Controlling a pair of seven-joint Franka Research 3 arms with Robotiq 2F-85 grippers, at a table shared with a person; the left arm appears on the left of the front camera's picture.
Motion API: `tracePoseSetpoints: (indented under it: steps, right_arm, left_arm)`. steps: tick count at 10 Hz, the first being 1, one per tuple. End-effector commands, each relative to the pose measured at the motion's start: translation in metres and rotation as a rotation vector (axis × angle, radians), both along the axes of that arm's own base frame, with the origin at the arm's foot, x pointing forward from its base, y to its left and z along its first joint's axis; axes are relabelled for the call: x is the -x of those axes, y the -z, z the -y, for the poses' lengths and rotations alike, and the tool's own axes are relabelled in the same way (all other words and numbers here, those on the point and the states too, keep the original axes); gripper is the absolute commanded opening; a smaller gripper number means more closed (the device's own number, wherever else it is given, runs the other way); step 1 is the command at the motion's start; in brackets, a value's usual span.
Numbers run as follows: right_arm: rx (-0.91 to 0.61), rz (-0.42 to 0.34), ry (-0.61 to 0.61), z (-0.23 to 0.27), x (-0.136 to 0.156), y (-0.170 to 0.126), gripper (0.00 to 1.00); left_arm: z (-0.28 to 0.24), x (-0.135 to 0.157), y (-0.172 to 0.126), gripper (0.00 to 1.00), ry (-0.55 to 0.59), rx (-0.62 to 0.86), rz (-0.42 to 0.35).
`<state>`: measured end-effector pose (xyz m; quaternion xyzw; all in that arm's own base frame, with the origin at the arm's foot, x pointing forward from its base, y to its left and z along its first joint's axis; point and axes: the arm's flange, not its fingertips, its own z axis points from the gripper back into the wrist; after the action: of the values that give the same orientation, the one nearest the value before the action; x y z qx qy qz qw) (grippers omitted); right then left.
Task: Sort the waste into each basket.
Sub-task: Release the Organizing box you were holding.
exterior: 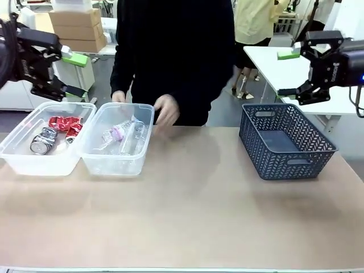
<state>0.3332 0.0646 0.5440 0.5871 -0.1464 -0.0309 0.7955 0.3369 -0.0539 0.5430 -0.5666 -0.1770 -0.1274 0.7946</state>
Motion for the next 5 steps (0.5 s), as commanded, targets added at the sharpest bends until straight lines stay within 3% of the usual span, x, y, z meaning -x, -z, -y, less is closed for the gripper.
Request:
tracePoseSetpoints:
  steps: [1,5]
  right_arm:
    - [-0.027,0.007,-0.003,-0.0001,-0.0024,-0.0018,1.0]
    - [-0.027,0.007,-0.003,-0.0001,-0.0024,-0.0018,1.0]
  left_arm:
    - [0.0001,0.0,-0.0004,1.0,0.007,0.019,0.005]
    - [0.0001,0.0,-0.0004,1.0,0.007,0.019,0.005]
